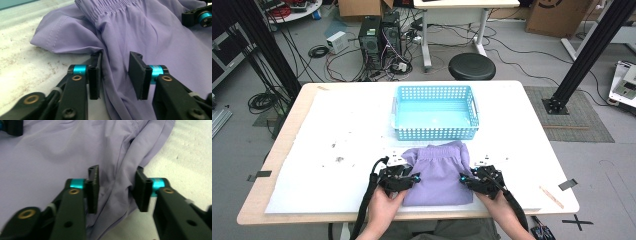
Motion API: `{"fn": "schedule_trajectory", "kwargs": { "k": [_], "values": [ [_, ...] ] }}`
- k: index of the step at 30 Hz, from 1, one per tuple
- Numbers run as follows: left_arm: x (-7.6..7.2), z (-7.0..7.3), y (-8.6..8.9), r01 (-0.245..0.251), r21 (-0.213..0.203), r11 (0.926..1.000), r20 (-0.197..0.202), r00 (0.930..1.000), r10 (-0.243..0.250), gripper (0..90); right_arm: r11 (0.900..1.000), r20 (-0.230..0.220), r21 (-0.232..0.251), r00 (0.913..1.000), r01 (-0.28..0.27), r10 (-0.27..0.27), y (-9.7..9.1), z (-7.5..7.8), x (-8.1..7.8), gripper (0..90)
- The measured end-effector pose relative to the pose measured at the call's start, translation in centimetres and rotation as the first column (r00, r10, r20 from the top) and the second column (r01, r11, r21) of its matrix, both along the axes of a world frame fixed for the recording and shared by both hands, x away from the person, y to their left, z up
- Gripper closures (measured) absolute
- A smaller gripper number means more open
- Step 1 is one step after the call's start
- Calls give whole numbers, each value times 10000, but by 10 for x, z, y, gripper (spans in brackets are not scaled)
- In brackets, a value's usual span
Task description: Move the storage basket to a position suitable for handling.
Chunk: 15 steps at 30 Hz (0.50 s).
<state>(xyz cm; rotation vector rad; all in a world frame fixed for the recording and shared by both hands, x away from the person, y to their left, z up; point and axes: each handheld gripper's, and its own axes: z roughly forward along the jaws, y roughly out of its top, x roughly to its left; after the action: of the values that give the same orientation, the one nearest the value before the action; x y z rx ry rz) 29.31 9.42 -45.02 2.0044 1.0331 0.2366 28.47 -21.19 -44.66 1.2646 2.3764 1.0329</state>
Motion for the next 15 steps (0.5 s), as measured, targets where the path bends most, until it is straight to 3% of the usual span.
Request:
{"fn": "schedule_trajectory", "kwargs": {
  "k": [3,7,13,15],
  "values": [
    [2,0,1,14,57,10000,-33,10000,-13,722,9995,-5,71,9996,-298,298,3,0,0,803],
    [6,-1,2,197,-254,9995,-255,9995,-203,831,9989,-37,175,9991,-425,426,3,0,0,832],
    [15,1,6,557,-553,9969,-420,9974,-581,852,9971,63,358,9977,-677,675,1,3,2,846],
    [15,6,6,650,-526,9965,-205,9976,-661,855,9967,219,382,9973,-710,702,0,6,2,849]
  ]
}}
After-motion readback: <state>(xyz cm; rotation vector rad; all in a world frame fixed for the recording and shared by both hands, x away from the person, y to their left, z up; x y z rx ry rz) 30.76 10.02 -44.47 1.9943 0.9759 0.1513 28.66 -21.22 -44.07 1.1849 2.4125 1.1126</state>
